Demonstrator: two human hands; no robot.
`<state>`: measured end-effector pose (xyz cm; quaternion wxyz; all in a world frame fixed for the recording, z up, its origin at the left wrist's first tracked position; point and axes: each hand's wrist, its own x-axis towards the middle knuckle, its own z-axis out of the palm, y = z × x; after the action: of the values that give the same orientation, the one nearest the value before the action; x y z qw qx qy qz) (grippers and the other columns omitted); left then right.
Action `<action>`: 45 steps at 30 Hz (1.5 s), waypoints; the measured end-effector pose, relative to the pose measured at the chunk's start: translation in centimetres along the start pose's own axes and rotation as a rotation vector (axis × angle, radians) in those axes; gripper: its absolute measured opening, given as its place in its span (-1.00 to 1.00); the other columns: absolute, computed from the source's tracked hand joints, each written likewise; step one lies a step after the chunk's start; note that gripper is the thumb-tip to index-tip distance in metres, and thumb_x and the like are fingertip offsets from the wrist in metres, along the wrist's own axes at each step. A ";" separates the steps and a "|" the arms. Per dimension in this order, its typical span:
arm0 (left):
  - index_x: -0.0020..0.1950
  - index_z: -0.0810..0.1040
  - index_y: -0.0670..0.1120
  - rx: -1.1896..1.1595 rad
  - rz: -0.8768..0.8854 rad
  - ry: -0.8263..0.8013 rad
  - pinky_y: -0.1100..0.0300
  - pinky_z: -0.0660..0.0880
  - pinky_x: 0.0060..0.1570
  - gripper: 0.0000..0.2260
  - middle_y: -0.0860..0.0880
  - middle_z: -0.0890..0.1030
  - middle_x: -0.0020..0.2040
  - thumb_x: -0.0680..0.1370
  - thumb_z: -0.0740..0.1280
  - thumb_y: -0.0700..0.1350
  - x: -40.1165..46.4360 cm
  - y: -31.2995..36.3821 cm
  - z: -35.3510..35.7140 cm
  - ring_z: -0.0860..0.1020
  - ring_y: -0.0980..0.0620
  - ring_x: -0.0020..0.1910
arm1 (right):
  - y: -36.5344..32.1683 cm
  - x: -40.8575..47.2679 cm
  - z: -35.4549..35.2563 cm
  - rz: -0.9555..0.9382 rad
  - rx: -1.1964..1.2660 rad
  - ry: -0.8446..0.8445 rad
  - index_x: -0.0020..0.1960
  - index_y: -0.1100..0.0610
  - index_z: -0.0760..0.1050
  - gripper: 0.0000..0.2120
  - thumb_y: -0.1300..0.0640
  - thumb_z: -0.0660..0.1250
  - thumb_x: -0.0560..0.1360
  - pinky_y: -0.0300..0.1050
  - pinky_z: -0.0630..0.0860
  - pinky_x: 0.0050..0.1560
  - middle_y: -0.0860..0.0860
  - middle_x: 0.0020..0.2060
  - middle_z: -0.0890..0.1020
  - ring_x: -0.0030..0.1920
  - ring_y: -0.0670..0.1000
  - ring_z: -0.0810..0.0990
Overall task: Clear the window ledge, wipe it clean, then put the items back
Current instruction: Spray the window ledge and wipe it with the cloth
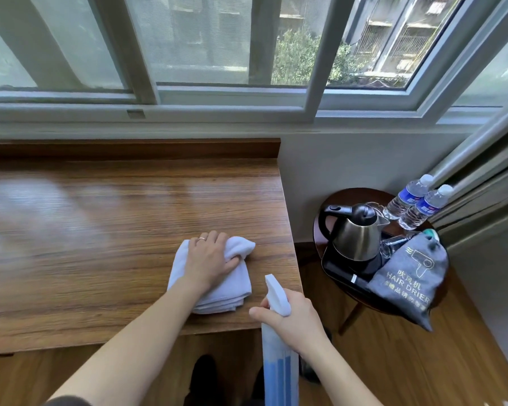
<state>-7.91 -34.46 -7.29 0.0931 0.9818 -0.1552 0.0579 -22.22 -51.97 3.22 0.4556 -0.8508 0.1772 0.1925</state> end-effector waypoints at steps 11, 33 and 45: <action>-0.14 0.52 -0.10 0.014 0.028 -0.038 0.01 0.45 -0.21 -0.54 -0.08 0.58 -0.21 0.31 0.16 0.26 3.3 0.5 0.3 0.55 -0.16 -0.23 | 0.0 0.9 -1.4 0.003 0.018 0.056 -0.18 0.03 0.57 -0.70 -0.18 0.51 0.36 -0.26 0.48 -0.23 -0.01 -0.24 0.64 -0.19 -0.07 0.60; -0.16 0.53 -0.05 -0.008 0.140 -0.023 0.02 0.41 -0.23 -0.61 -0.01 0.51 -0.24 0.29 0.28 0.26 -4.8 3.1 0.4 0.51 -0.10 -0.27 | 0.7 1.2 -1.7 -0.022 0.011 0.021 -0.24 0.00 0.55 -0.73 -0.17 0.50 0.32 -0.22 0.45 -0.24 -0.06 -0.32 0.62 -0.28 -0.15 0.55; -0.17 0.51 -0.11 0.020 -0.006 -0.053 0.03 0.43 -0.27 -0.57 -0.09 0.57 -0.22 0.29 0.17 0.23 5.1 2.4 0.8 0.55 -0.15 -0.25 | 0.9 1.8 -2.3 -0.011 0.015 0.040 -0.20 0.02 0.57 -0.68 -0.22 0.49 0.34 -0.23 0.49 -0.22 -0.01 -0.26 0.64 -0.22 -0.08 0.60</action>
<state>-3.82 -38.39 -6.96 0.0793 0.9843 -0.1542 0.0333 -20.71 -54.60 2.82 0.4592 -0.8521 0.1832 0.1717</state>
